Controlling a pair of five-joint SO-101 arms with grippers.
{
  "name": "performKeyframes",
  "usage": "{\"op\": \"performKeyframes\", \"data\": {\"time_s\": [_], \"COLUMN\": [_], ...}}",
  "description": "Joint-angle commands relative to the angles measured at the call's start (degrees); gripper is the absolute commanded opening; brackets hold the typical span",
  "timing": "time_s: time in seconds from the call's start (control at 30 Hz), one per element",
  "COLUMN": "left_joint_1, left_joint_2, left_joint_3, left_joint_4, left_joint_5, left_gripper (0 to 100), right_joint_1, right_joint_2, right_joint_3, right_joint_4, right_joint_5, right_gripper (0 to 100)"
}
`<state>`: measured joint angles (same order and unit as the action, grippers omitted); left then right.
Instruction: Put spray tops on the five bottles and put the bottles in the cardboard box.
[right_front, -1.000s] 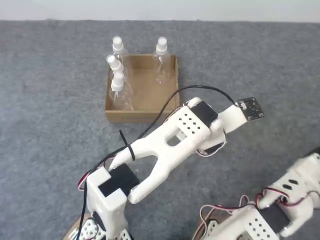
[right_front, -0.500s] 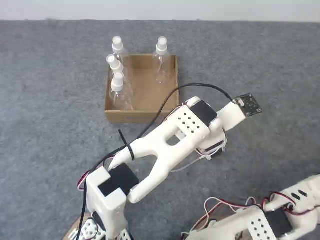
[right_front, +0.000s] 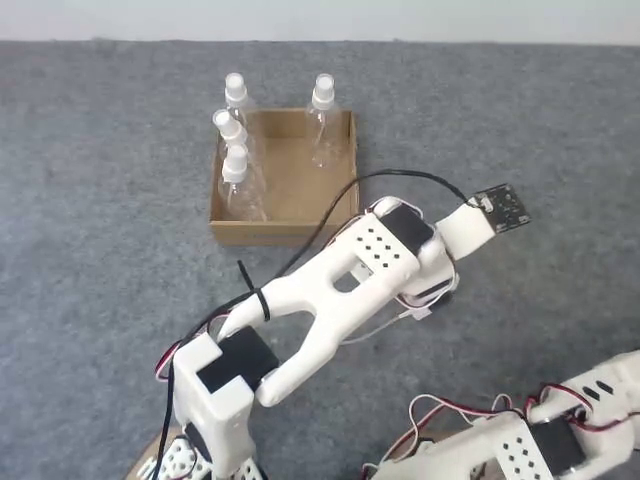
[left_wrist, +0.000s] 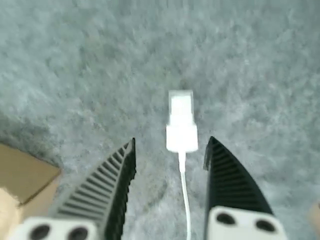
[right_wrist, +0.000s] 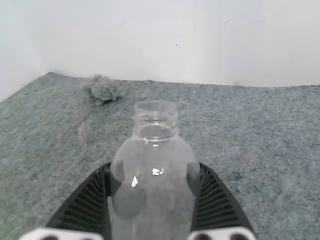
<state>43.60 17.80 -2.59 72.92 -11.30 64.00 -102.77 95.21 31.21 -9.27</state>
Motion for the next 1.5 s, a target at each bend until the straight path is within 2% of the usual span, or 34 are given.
{"op": "performKeyframes", "data": {"time_s": [0.0,0.2,0.6,0.8,1.1,1.17,1.33,1.47], "left_joint_1": [1.8,6.2,1.4,1.1,2.4,2.4,1.3,0.6], "left_joint_2": [-0.1,2.5,8.1,14.8,21.6,21.2,16.4,10.7], "left_joint_3": [-0.4,-0.5,-0.8,-5.8,-16.0,-16.9,-16.3,-12.4], "left_joint_4": [-4.2,-2.4,-3.9,-1.7,5.9,7.3,10.2,9.9], "left_joint_5": [-0.7,-2.7,-2.6,-2.5,-2.6,-2.6,-2.4,0.6], "left_gripper": [21,21,21,20,4,1,1,1], "right_joint_1": [0.8,0.8,0.8,0.8,0.8,0.8,0.8,0.8], "right_joint_2": [-1.2,-1.2,-1.3,-1.3,-1.3,-1.3,-1.3,-1.3], "right_joint_3": [1.2,1.2,1.2,1.2,1.2,1.2,1.1,1.1], "right_joint_4": [0.2,0.3,0.5,0.5,0.5,0.3,0.0,0.0], "right_joint_5": [1.1,1.0,1.1,1.1,1.1,1.1,1.1,1.1], "right_gripper": [0.7,0.7,0.7,0.7,0.7,0.7,0.8,0.9]}}
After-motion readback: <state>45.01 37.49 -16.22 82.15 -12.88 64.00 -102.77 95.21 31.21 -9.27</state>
